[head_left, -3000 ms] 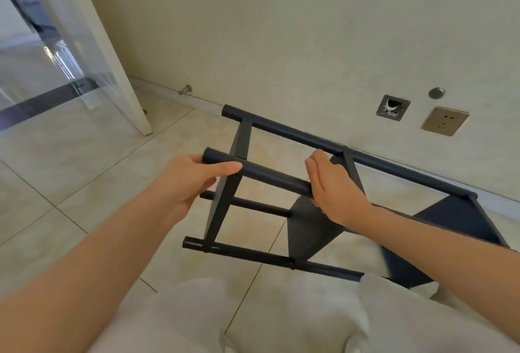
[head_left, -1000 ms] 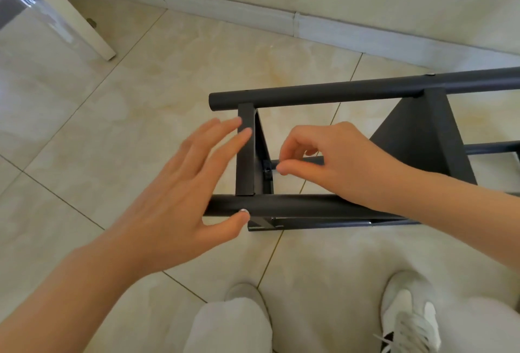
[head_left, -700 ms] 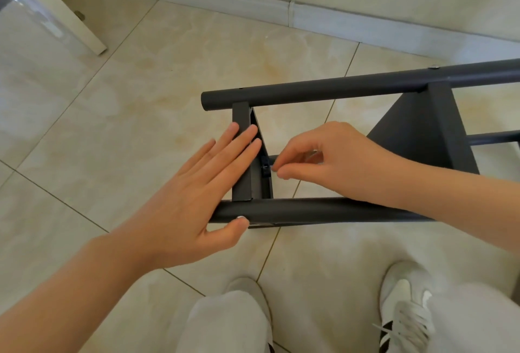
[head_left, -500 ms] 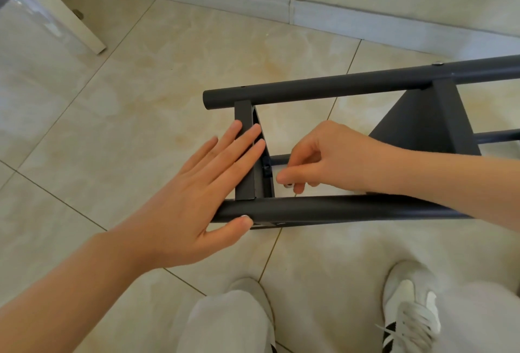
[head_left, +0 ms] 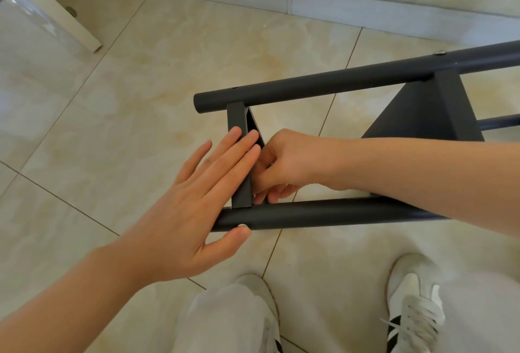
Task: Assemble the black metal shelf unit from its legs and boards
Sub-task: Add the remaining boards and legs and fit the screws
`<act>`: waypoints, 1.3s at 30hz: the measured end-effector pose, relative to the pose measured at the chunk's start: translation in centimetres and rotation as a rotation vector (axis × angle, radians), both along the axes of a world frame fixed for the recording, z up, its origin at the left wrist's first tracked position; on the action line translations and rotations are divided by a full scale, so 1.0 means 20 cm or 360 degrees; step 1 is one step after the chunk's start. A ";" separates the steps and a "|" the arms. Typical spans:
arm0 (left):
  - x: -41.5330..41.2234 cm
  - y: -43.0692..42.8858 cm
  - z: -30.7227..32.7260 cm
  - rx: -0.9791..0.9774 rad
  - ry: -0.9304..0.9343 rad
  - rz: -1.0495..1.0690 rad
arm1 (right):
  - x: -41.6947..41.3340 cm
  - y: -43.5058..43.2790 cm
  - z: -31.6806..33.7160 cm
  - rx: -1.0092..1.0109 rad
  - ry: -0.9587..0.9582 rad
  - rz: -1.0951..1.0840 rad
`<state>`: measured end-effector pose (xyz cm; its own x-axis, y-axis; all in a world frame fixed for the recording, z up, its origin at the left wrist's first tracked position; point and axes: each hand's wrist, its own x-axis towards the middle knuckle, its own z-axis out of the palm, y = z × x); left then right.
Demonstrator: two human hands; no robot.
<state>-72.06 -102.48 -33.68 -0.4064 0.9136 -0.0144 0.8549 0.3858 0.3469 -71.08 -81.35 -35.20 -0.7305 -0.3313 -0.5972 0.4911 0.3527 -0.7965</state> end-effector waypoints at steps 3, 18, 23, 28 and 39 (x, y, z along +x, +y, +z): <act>0.00 0.00 0.00 0.0001 0.0009 -0.0004 | -0.01 0.01 0.01 -0.0175 -0.0151 0.0016; 0.00 0.01 -0.01 0.0082 -0.0064 0.0000 | -0.02 0.03 -0.04 -0.0394 -0.0387 0.0179; -0.01 0.00 -0.01 0.0072 -0.0040 -0.0004 | -0.02 0.03 -0.04 -0.0406 -0.0497 0.0168; -0.01 0.00 0.00 0.0056 -0.0004 -0.0021 | -0.02 0.05 -0.02 -0.0460 -0.0586 0.0182; -0.01 0.01 0.00 0.0038 0.0000 -0.0032 | -0.03 0.03 -0.02 -0.0340 -0.0676 0.0200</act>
<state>-72.22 -102.33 -33.62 -0.3879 0.9217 0.0077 0.8625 0.3600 0.3557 -71.66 -80.74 -35.52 -0.3839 -0.5486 -0.7427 0.7523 0.2806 -0.5961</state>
